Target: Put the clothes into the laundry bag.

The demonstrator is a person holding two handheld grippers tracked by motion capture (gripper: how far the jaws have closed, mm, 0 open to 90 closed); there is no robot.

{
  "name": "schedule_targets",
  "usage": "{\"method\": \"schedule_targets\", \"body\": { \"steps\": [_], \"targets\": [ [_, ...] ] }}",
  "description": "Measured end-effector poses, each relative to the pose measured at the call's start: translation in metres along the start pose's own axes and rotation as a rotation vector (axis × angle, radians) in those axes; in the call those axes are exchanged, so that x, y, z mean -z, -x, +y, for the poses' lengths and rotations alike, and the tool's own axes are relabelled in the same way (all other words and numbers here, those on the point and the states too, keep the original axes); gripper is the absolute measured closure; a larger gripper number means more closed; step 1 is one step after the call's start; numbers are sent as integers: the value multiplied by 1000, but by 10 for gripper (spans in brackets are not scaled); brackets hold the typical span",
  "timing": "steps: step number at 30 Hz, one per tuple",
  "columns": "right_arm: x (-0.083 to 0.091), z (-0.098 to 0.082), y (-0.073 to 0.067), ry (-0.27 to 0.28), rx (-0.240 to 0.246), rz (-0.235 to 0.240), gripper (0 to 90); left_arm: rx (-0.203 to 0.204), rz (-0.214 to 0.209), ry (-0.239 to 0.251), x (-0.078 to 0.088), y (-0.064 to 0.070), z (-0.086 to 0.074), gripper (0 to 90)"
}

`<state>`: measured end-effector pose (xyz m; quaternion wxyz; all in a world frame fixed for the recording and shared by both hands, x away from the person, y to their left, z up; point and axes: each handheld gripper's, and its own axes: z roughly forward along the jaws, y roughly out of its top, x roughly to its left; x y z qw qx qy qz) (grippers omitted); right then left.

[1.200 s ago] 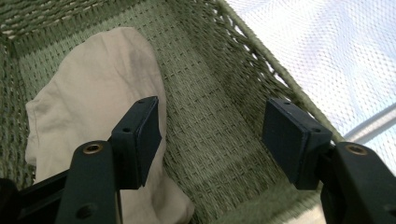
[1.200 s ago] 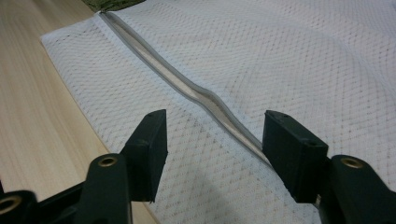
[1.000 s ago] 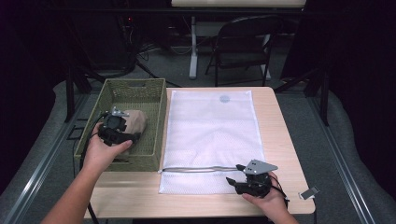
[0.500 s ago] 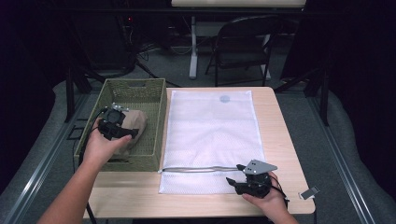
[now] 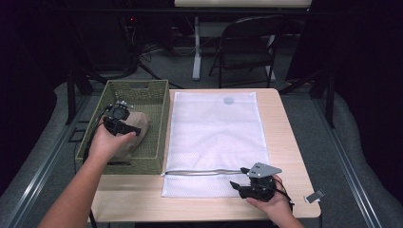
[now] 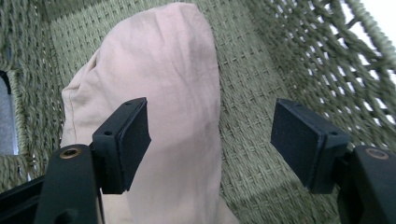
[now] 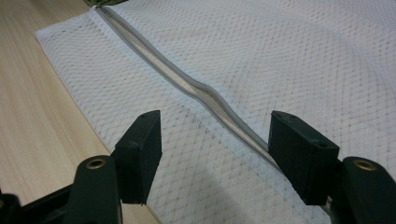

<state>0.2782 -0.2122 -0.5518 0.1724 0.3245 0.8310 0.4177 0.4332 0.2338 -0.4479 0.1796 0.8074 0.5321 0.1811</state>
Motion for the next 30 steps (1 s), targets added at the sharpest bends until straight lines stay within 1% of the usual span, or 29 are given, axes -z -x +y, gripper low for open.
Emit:
{"method": "schedule_targets", "body": {
  "steps": [5, 9, 13, 14, 16, 19, 21, 22, 23, 26, 28, 30],
  "targets": [
    [0, 0, 0, 0, -4, 2, 346, 25, 11, -28, -11, -2, 4, 267],
    [1, 0, 1, -1, -9, 1, 346, 29, 21, -61, -18, -3, 6, 258],
    [1, 0, 1, -1, -11, 5, 344, 39, 34, -72, -26, -1, 8, 256],
    [1, 0, 1, -2, -10, 3, 344, 41, 40, -81, -27, 0, 8, 255],
    [1, 0, 1, -2, -8, 3, 342, 47, 68, -89, -31, 1, 9, 248],
    [1, 0, 1, 0, -9, 3, 340, 51, 74, -107, -37, 2, 10, 246],
    [1, 0, 1, 1, -11, 3, 339, 37, 93, -116, -40, 3, 10, 247],
    [1, 0, 1, 0, -11, 3, 338, 30, 110, -109, -42, 4, 10, 247],
    [1, 0, 1, -1, -11, 3, 336, 25, 106, -122, -42, 4, 11, 249],
    [1, 0, 1, 0, -10, 2, 334, 24, 125, -122, -44, 5, 11, 251],
    [1, 0, 1, -2, -9, 3, 333, 29, 151, -116, -46, 6, 12, 247],
    [1, 0, 1, -1, -8, 0, 330, 38, 159, -127, -48, 5, 12, 238]
  ]
}}
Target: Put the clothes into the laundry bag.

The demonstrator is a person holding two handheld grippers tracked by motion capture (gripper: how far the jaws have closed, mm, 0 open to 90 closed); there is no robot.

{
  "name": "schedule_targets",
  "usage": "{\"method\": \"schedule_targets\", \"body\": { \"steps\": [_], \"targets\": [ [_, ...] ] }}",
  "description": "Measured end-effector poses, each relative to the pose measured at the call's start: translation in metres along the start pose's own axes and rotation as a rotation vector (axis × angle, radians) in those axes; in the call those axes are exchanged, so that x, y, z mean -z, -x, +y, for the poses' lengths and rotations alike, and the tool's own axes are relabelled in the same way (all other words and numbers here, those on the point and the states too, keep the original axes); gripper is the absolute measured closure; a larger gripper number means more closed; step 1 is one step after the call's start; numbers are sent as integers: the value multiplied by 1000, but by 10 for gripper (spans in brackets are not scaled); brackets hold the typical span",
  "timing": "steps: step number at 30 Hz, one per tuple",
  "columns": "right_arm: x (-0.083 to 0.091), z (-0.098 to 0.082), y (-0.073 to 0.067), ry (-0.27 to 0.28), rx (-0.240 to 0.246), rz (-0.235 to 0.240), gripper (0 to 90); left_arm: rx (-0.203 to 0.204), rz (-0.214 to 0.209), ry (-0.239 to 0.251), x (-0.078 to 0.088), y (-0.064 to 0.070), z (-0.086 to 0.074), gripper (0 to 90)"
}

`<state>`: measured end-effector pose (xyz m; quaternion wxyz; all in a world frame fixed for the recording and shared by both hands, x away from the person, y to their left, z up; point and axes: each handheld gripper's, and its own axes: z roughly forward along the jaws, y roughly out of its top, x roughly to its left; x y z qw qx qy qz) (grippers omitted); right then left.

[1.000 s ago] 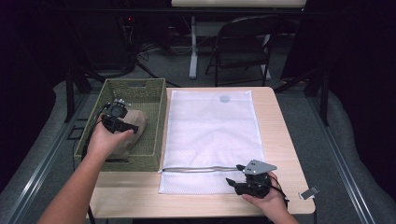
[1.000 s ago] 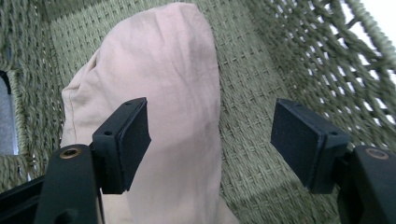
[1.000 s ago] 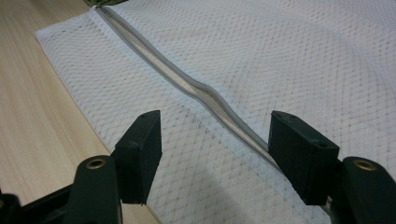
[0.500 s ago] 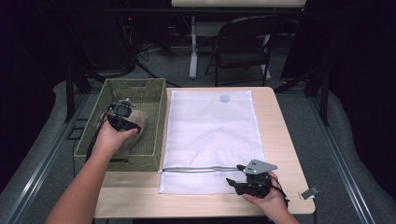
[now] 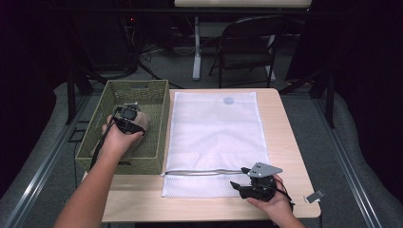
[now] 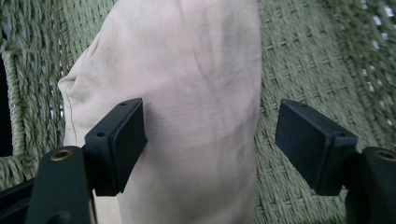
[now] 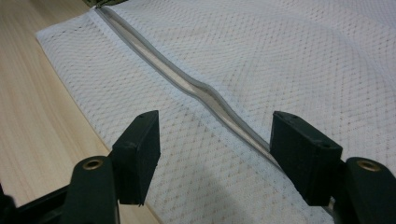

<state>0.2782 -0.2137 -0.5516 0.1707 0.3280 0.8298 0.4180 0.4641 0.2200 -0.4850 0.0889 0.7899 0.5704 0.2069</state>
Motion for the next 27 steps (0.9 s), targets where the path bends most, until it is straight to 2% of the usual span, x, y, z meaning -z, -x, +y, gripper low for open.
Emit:
{"method": "schedule_targets", "body": {
  "steps": [3, 4, 8, 13, 18, 24, 27],
  "targets": [
    [0, 0, 0, 2, -1, -1, 324, -1, 10, -9, -2, -1, 0, 233],
    [0, 0, 0, 1, -2, -1, 323, -7, 27, -14, -5, -1, 0, 233],
    [0, 0, 0, 4, -2, -2, 319, -1, 25, -41, -8, -4, -1, 232],
    [0, 0, 0, 0, -1, 0, 316, 23, 28, -43, -14, -8, -3, 232],
    [0, 0, 0, 5, 0, -2, 316, 83, 0, -69, -23, -18, -6, 205],
    [0, 0, 0, 0, 3, -1, 316, 94, -21, -92, -27, -22, -8, 169],
    [-1, 0, 0, -6, 6, 3, 316, 97, -14, -96, -30, -21, -8, 163]
  ]
}}
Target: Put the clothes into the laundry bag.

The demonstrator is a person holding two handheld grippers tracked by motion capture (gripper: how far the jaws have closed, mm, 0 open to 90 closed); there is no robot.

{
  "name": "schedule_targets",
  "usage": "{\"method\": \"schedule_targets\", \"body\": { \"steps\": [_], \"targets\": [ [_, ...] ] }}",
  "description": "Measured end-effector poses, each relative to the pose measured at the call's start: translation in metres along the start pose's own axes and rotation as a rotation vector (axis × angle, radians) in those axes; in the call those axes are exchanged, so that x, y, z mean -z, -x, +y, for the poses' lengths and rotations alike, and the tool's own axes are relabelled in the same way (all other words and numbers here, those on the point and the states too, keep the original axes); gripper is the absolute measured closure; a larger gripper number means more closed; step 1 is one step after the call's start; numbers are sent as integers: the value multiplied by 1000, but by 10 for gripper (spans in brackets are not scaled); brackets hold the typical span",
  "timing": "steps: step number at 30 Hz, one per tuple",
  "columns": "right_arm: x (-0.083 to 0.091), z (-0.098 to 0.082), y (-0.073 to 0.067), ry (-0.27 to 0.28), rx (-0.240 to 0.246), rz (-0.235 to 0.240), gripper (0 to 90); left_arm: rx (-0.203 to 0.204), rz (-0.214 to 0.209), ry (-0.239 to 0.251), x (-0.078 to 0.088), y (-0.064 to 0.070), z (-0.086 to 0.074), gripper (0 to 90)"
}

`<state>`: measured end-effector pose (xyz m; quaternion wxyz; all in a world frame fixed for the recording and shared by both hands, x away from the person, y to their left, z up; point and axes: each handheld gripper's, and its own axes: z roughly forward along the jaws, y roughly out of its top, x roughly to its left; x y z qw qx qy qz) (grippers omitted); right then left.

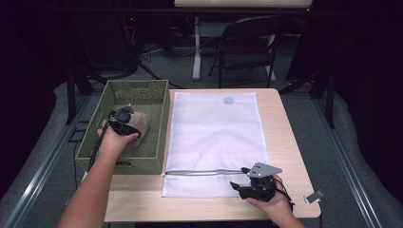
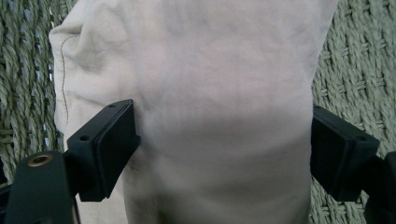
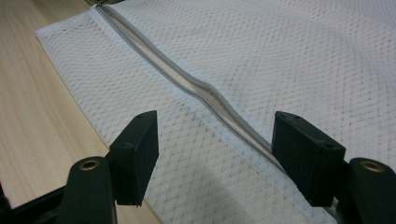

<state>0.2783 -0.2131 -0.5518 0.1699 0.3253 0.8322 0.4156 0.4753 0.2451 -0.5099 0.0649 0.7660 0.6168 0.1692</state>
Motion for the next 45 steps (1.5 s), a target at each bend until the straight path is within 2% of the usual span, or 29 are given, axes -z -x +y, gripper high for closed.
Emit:
{"method": "schedule_targets", "body": {
  "steps": [5, 10, 12, 16, 21, 27, 34, 39, 45],
  "targets": [
    [0, 0, 0, -2, -1, -1, 316, -41, 33, -35, -5, 4, 0, 164],
    [-1, 0, 0, 0, -1, 1, 316, -37, 47, -47, -8, 6, 1, 159],
    [-1, 0, 0, -1, -2, 3, 316, -15, 48, -56, -11, 5, 2, 159],
    [-1, 0, 0, -2, -2, 2, 316, 3, 40, -62, -13, 2, 3, 160],
    [-2, -1, 0, -8, 0, 8, 316, 12, 38, -60, -16, 0, 4, 159],
    [-2, -1, 0, -7, 0, 9, 316, 14, 56, -71, -19, 0, 5, 158],
    [-1, -1, 0, -8, 2, 11, 316, 45, 36, -74, -21, -4, 5, 168],
    [-1, -1, 1, -6, 2, 12, 316, 34, 44, -84, -22, -3, 5, 162],
    [-1, -1, 1, -10, 3, 12, 317, 12, 80, -107, -26, 2, 6, 165]
  ]
}}
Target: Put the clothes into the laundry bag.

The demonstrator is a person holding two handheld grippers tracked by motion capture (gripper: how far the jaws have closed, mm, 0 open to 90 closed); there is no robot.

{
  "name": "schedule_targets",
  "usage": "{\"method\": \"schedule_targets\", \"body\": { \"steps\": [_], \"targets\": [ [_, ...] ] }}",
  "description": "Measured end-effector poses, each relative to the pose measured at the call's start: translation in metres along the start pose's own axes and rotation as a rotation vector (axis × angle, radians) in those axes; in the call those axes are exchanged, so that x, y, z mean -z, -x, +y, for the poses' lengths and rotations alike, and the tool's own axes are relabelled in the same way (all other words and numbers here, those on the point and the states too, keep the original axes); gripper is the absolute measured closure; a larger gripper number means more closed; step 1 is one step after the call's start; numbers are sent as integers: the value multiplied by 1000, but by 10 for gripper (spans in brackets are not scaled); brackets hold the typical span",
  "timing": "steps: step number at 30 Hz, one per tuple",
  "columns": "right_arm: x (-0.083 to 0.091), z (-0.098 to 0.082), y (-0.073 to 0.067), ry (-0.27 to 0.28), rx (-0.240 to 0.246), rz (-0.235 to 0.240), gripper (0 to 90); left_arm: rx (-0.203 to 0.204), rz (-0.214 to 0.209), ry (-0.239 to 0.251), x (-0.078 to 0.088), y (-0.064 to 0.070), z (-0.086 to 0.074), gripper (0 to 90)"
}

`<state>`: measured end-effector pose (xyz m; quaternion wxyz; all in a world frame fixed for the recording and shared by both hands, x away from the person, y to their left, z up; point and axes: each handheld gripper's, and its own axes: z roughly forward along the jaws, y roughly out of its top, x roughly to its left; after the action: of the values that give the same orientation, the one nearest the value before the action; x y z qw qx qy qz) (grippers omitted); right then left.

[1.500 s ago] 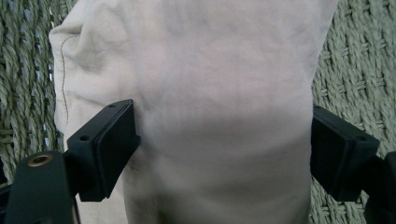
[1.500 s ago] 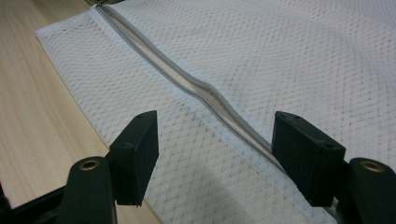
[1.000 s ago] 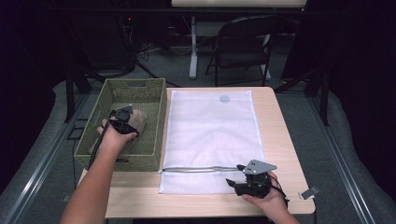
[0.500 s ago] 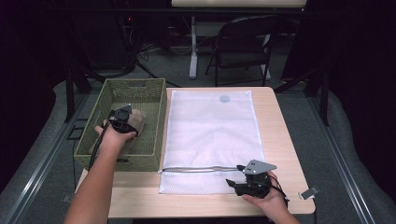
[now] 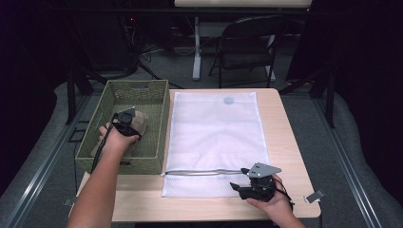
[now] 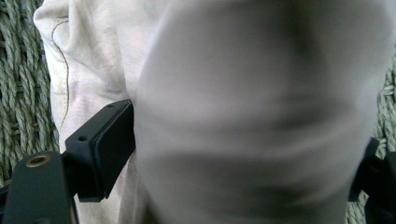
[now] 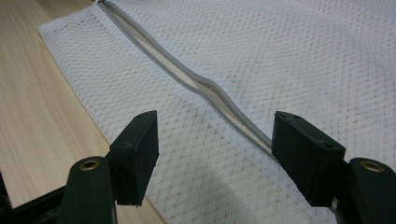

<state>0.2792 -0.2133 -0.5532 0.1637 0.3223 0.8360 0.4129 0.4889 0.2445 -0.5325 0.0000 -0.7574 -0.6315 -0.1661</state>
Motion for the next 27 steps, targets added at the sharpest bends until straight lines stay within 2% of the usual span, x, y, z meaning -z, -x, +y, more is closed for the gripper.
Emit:
{"method": "schedule_targets", "body": {
  "steps": [15, 27],
  "targets": [
    [0, 0, 0, 4, -4, -1, 317, 13, -32, 16, 5, -8, -2, 382],
    [0, 0, 0, -1, -2, 0, 317, 25, -58, 40, 10, -15, -4, 456]
  ]
}}
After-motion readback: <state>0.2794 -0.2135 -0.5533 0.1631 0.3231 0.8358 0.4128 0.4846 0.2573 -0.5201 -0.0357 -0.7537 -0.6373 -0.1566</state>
